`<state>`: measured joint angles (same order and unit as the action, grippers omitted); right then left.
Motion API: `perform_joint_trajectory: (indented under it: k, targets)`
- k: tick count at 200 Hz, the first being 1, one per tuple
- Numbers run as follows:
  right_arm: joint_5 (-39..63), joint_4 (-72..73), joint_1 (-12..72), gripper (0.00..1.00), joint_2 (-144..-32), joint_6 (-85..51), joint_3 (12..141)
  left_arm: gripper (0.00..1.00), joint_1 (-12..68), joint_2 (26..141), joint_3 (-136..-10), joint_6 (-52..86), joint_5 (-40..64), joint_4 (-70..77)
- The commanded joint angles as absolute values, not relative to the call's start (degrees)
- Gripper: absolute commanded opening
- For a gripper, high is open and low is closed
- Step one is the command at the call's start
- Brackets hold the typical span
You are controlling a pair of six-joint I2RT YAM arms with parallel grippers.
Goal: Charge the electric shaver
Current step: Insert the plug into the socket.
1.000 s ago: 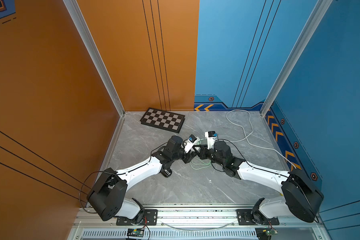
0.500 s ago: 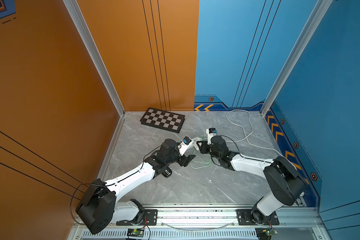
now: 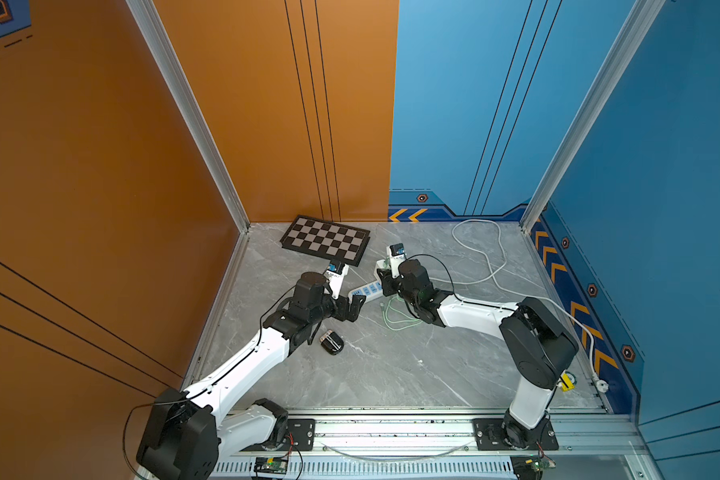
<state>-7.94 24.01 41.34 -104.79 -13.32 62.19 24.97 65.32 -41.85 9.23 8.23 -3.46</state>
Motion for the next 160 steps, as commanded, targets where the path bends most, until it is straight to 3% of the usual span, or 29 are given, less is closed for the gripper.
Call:
perform_joint_trajectory:
  k: [1, 35, 160]
  targets:
    - [-11.66, 23.28, 42.19, 0.00, -106.50, -8.55, 64.20, 0.98, 24.18, 63.63, -43.03, 13.93, 4.29, -9.14]
    - [-13.41, 23.12, 42.85, 0.00, -108.46, -6.95, 64.68, 0.98, 23.69, 61.71, -42.10, 12.96, 0.80, -8.68]
    - [-17.94, 26.66, 42.58, 0.00, -113.81, -5.01, 66.49, 0.98, 23.47, 60.73, -40.59, 12.79, 2.93, -8.62]
